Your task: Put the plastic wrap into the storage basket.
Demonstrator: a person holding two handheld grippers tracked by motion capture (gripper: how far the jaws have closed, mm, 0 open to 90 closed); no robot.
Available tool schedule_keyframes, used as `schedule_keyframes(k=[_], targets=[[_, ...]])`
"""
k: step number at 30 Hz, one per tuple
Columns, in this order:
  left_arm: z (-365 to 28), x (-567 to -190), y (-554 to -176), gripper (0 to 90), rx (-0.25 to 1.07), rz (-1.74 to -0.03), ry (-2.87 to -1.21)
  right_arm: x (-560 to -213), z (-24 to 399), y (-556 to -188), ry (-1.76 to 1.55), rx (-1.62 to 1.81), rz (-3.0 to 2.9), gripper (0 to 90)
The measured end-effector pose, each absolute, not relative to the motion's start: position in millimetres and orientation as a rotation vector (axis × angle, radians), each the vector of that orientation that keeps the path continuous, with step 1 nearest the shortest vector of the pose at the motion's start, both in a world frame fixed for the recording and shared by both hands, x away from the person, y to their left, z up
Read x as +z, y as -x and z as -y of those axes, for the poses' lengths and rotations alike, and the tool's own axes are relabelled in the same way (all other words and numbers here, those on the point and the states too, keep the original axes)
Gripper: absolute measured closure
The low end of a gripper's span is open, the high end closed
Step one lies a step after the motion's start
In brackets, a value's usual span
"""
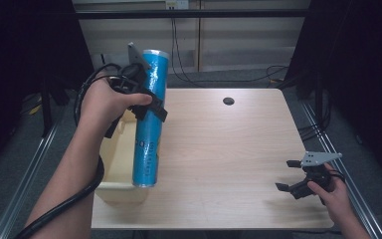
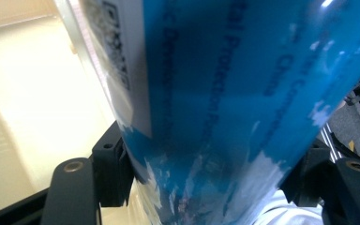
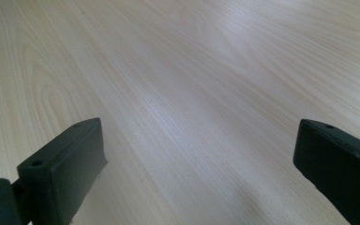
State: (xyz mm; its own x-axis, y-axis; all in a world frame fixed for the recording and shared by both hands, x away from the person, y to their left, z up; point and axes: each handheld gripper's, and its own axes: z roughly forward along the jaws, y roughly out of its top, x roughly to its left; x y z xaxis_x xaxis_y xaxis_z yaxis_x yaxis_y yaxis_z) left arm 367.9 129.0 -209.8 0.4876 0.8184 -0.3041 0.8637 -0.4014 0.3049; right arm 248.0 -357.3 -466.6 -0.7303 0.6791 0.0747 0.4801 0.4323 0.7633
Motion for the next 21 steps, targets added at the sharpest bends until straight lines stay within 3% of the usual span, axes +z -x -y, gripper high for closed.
schedule_keyframes(k=[21], targets=[[-158.9, -228.3, -368.4, 32.2, -0.193, -1.556, -2.272, -467.6, 352.2, -251.8, -0.992, 1.183, -2.454, 2.1]])
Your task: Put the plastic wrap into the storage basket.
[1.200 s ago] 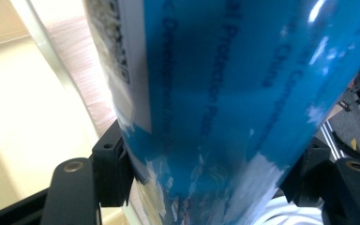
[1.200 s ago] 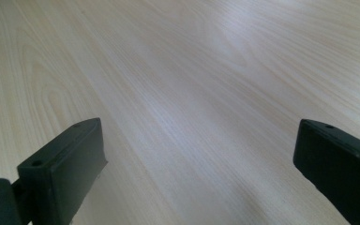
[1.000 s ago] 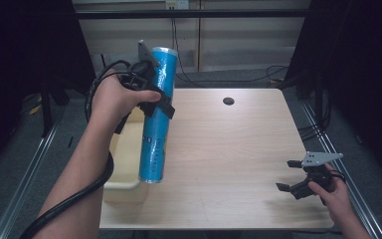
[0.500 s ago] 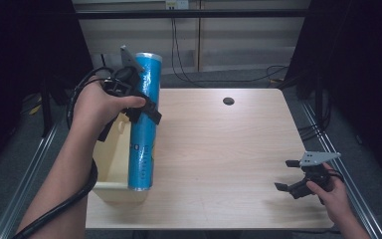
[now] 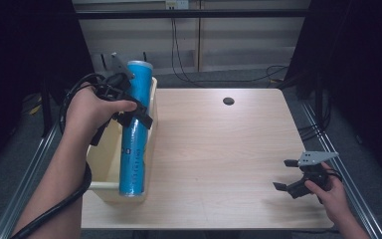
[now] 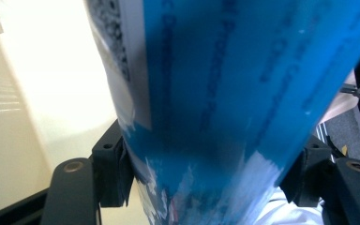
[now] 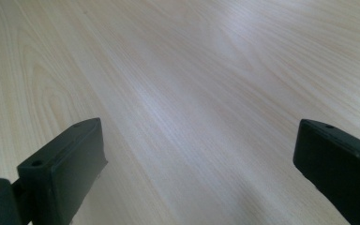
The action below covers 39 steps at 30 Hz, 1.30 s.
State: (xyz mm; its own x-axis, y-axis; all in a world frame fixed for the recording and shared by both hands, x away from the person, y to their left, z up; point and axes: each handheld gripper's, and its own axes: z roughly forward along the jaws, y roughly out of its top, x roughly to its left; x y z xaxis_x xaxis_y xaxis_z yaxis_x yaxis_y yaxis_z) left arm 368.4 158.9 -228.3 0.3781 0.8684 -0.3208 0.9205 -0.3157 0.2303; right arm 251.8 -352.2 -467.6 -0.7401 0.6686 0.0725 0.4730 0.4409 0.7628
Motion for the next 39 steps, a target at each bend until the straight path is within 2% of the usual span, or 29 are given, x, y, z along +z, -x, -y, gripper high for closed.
schedule_keyframes(k=[15, 30, 39], targets=[[-172.6, -253.4, -380.4, 32.2, -0.188, -1.690, -2.224, -468.3, 353.4, -251.3, -0.993, 1.174, -2.457, 2.1], [-172.1, -268.8, -386.7, 32.2, -0.157, -1.730, -2.246, -468.7, 353.6, -251.1, -0.993, 1.172, -2.454, 2.1], [-176.9, -278.8, -388.8, 32.2, -0.179, -1.784, -2.198, -468.5, 353.7, -250.5, -0.995, 1.169, -2.453, 2.1]])
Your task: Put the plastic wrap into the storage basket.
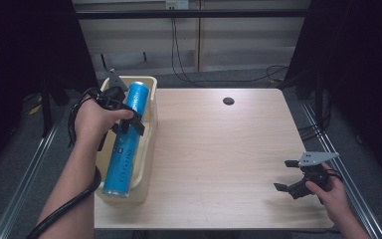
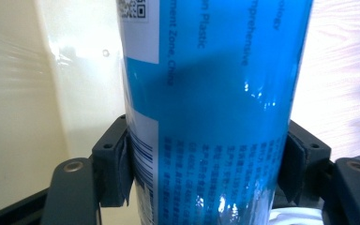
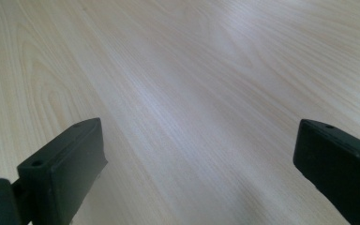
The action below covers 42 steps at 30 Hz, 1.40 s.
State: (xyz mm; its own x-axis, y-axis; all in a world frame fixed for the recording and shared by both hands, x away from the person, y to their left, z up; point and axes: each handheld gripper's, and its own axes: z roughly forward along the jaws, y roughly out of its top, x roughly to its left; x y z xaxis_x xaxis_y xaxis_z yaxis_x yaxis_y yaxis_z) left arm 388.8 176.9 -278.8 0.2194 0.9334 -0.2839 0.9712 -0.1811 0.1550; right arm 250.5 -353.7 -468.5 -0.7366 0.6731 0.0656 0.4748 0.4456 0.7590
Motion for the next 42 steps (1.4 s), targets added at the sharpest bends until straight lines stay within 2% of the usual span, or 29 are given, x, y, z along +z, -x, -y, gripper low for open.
schedule_keyframes(k=[42], targets=[[-187.3, -320.3, -402.3, 32.2, -0.188, -1.937, -2.108, -468.6, 352.0, -249.6, -0.979, 1.172, -2.461, 2.1]])
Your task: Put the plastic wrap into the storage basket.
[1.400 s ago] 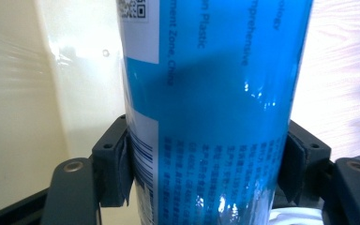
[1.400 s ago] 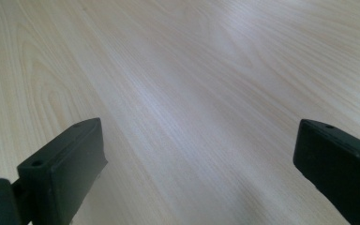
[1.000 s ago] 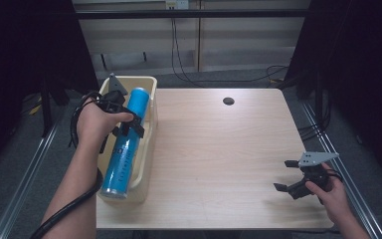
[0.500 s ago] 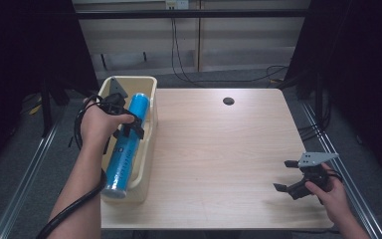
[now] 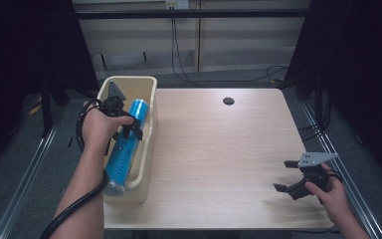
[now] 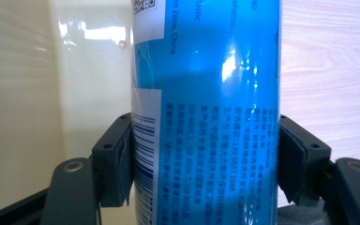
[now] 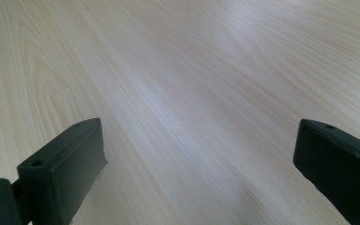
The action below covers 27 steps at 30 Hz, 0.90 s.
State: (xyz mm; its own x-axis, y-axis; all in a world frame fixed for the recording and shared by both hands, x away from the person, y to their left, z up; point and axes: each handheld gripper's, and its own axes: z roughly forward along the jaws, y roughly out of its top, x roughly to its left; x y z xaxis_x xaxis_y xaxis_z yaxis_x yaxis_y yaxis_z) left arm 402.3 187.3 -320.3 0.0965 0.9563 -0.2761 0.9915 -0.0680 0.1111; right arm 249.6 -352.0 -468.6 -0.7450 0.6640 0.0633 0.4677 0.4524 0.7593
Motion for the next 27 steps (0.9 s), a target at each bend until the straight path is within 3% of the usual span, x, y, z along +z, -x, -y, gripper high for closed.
schedule_keyframes(k=[27], targets=[[-189.0, -341.5, -411.4, 32.2, -0.213, -1.957, -2.107, -470.7, 349.9, -249.9, -0.982, 1.173, -2.469, 2.1]])
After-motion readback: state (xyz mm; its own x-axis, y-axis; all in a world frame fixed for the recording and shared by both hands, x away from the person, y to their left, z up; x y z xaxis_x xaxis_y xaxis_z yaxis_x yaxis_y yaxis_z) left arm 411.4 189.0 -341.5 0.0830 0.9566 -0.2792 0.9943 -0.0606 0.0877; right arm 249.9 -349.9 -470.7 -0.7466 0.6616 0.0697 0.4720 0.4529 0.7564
